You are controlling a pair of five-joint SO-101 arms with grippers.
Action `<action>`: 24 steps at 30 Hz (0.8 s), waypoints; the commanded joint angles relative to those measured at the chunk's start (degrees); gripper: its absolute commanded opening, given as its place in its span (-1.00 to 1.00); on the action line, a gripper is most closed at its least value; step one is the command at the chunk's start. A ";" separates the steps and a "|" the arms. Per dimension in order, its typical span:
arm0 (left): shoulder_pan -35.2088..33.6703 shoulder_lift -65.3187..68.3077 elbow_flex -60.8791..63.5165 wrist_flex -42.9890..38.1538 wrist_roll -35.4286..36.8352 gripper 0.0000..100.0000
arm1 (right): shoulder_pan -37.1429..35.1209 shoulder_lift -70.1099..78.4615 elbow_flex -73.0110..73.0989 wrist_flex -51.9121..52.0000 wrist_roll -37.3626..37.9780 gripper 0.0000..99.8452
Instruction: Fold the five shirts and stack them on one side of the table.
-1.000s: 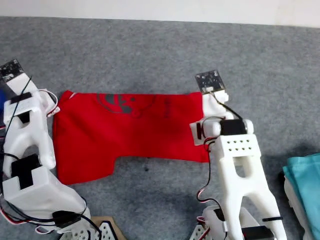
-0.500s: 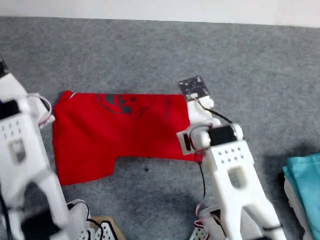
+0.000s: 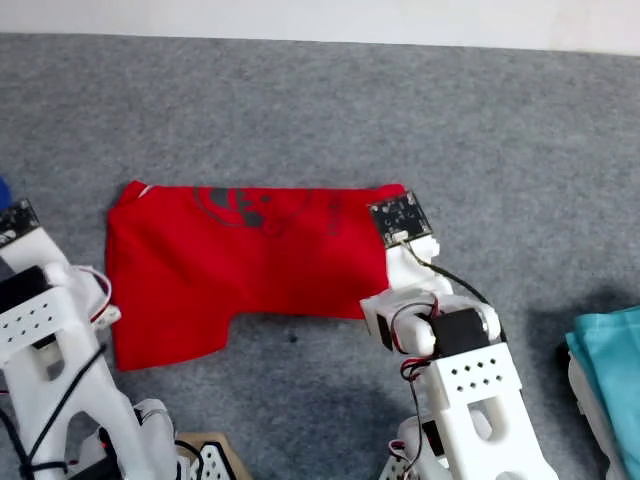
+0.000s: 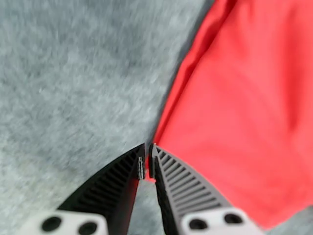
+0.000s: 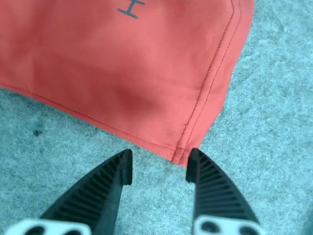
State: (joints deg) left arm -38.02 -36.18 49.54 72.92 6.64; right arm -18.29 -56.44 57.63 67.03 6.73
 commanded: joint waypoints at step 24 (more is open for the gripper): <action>-7.87 4.88 13.32 -10.90 -10.11 -0.67 | 1.10 -1.01 -0.31 -0.31 -0.70 -0.60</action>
State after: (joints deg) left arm -45.32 -31.52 61.58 65.98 -2.95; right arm -17.85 -56.44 57.71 67.03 6.73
